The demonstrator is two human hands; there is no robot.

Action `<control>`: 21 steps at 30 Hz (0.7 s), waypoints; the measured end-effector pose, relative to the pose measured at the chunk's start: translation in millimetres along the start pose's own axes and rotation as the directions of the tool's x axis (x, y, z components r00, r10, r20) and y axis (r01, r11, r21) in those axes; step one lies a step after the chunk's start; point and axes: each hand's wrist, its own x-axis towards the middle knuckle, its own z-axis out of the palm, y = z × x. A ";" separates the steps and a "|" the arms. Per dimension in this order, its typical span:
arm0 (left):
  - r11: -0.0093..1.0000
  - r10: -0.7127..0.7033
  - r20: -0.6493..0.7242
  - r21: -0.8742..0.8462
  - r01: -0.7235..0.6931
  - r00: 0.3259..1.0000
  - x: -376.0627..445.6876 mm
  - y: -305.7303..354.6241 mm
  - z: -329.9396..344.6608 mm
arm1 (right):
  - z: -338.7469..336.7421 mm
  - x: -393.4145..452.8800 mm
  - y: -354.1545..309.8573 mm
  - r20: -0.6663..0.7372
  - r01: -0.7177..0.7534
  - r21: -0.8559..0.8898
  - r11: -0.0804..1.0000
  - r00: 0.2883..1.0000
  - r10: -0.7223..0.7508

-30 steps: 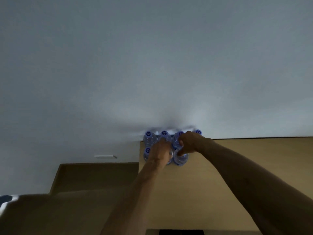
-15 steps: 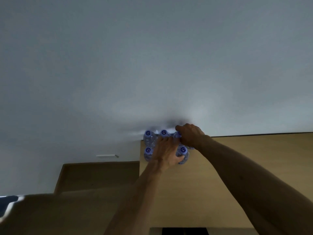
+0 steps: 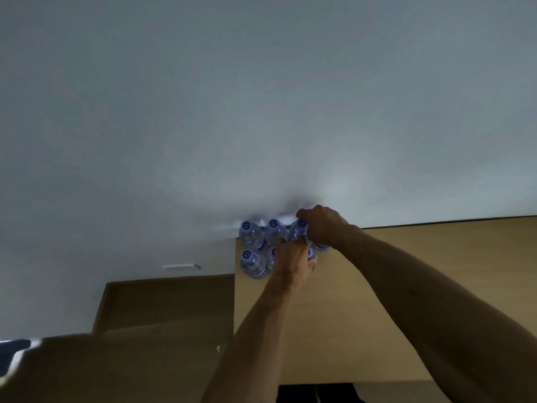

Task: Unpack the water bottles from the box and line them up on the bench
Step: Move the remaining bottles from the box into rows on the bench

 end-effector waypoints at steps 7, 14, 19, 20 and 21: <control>0.988 0.014 -0.041 0.156 -0.007 0.999 5.5 -8.1 -5.9 | -10.8 -10.5 19.6 -0.145 -0.016 -0.179 0.984 0.989 -0.011; 0.975 0.049 0.084 0.213 -0.066 0.995 13.4 -2.4 1.0 | -1.1 -16.9 30.8 -0.061 -0.237 -0.124 0.964 0.971 0.231; 0.973 0.042 0.114 0.219 -0.066 0.993 15.4 1.0 4.5 | 6.5 -13.2 35.3 -0.060 -0.159 -0.062 0.985 0.986 0.156; 0.973 0.039 0.116 0.221 -0.064 0.993 14.9 2.2 4.6 | 7.2 -13.3 34.8 -0.077 -0.155 -0.038 0.987 0.985 0.152; 0.972 0.034 0.115 0.225 -0.060 0.993 14.4 3.2 4.2 | 7.9 -14.1 34.9 -0.093 -0.159 -0.013 0.987 0.983 0.157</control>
